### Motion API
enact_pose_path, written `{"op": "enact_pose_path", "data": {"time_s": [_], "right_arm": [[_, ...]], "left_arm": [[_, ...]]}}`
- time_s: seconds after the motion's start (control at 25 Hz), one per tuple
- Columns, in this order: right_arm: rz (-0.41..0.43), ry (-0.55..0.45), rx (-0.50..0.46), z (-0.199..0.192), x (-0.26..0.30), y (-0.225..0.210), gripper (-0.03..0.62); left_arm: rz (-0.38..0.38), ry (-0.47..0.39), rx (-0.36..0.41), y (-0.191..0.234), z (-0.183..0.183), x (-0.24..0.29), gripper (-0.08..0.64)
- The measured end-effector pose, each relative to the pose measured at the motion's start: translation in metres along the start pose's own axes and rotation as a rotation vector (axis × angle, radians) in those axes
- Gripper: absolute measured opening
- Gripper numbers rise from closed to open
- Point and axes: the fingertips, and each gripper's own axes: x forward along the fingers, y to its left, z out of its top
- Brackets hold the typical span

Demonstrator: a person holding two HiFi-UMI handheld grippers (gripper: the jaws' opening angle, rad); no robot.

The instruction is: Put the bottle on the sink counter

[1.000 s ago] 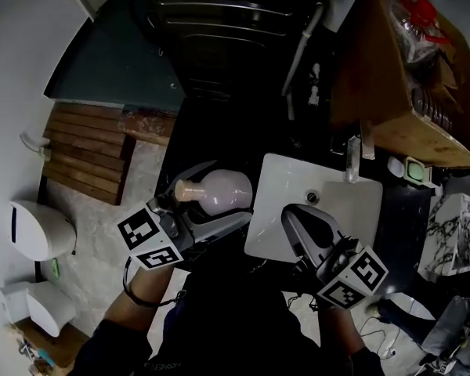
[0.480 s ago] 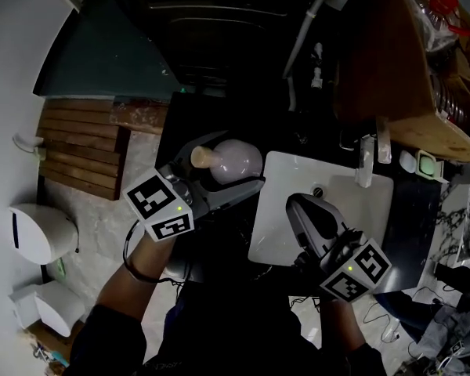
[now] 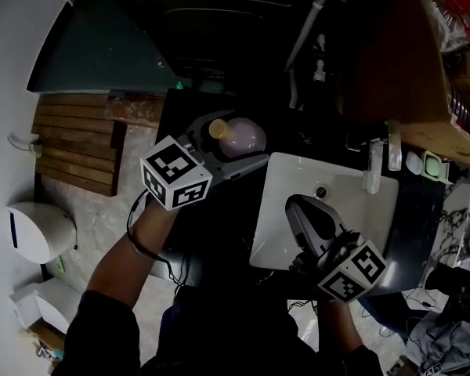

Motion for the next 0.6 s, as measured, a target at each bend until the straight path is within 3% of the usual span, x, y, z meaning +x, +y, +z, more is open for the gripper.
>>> {"op": "enact_pose_path", "data": {"time_s": [0.6], "right_arm": [[-0.044,0.038,0.008,-0.015,0.006,-0.021,0.026]], "left_arm": [[-0.01,0.19,0.141,0.039,-0.037,0.05,0.397]]}}
